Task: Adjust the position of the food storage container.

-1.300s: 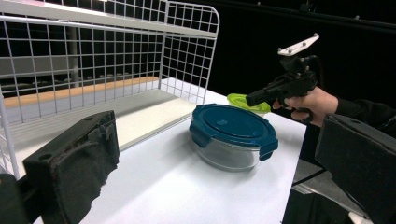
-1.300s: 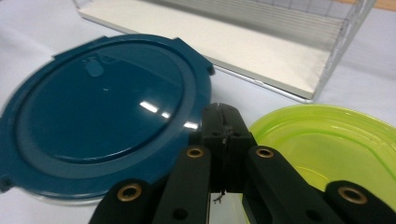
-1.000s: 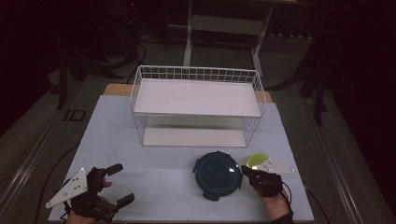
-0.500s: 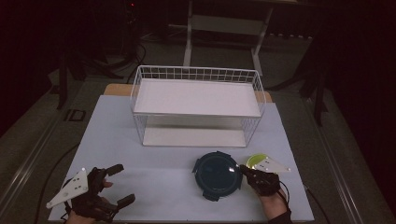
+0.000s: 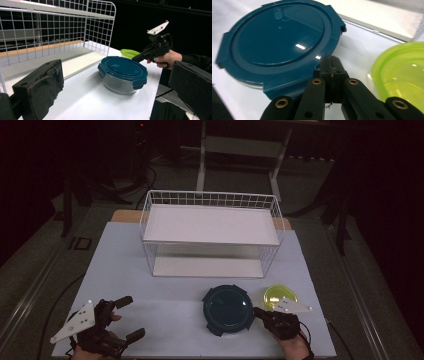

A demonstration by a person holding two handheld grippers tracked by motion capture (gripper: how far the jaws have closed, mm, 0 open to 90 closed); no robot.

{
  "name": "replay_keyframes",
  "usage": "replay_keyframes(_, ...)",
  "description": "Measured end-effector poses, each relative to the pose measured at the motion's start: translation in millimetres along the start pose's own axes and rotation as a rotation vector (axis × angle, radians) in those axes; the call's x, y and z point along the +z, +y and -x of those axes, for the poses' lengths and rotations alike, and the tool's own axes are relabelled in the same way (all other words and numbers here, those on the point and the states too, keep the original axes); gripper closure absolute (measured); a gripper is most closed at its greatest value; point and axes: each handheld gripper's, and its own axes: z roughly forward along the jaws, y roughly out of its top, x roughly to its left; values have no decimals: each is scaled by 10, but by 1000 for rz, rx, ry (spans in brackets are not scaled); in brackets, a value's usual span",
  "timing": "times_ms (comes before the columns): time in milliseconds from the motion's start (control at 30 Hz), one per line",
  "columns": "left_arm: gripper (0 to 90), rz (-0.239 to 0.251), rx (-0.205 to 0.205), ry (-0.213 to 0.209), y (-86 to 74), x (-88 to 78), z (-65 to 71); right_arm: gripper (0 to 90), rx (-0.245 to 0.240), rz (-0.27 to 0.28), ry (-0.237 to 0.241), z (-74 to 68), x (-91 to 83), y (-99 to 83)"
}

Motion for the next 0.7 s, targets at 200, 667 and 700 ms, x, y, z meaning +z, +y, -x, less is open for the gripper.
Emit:
replay_keyframes(200, 0, 2, -1, 0, 1, 3, 1, 900, -13, 6, 68, -93, -2, 8)
replay_keyframes(667, 0, 7, 5, -8, -8, 8, 10, 900, -83, 16, 164, -235, 53, 108)
replay_keyframes(700, 0, 7, 5, -8, -8, 8, 10, 900, -83, 16, 164, -235, 53, 108)
